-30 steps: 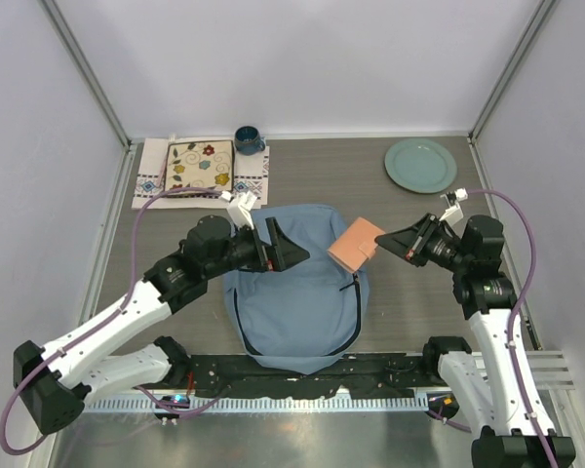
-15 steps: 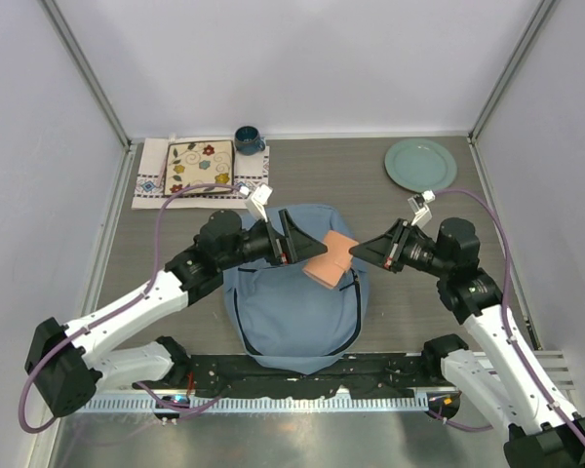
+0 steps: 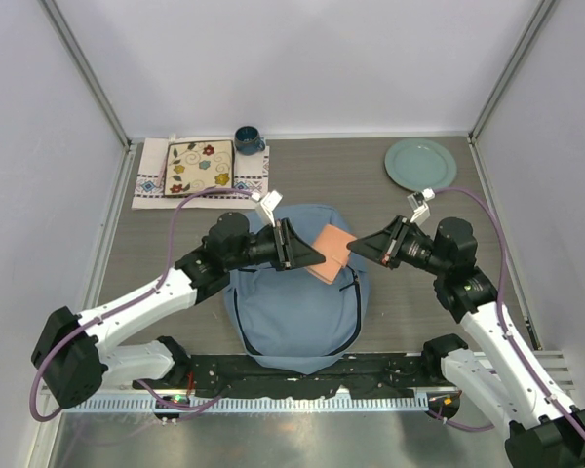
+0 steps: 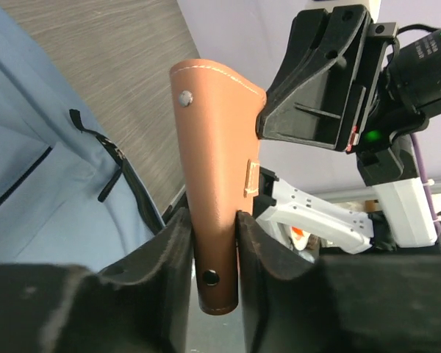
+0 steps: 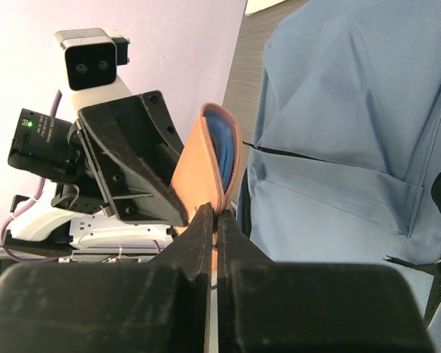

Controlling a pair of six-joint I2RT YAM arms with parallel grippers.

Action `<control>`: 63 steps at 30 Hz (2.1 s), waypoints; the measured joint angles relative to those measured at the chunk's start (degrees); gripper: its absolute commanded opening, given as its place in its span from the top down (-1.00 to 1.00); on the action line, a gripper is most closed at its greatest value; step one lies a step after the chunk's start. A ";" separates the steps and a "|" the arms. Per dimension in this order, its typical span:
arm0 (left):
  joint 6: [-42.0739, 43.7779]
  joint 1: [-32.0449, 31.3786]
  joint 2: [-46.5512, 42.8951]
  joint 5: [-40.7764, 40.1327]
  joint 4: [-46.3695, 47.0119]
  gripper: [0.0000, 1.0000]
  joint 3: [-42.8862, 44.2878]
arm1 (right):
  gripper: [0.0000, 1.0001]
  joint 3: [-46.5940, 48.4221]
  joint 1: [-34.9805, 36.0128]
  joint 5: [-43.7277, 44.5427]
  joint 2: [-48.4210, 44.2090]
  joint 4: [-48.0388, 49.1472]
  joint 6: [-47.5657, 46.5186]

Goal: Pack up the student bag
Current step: Pick up the personal item from the center of the board.

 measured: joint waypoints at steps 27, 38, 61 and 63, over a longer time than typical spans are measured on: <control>-0.87 -0.02 -5.68 -4.13 0.44 0.82 -4.20 | -0.57 -9.90 0.46 4.11 -15.13 -2.67 7.30; -2.21 -0.02 -5.66 -4.09 1.70 0.81 -5.35 | -0.57 -9.88 6.58 6.32 -9.05 3.98 9.86; -4.07 -0.02 -5.70 -4.15 6.12 0.81 -7.45 | 0.15 -9.88 20.74 18.21 1.62 18.08 12.94; -4.07 -0.02 -5.75 -4.15 6.23 0.82 -7.63 | 0.10 -9.88 20.79 18.82 1.62 18.23 12.94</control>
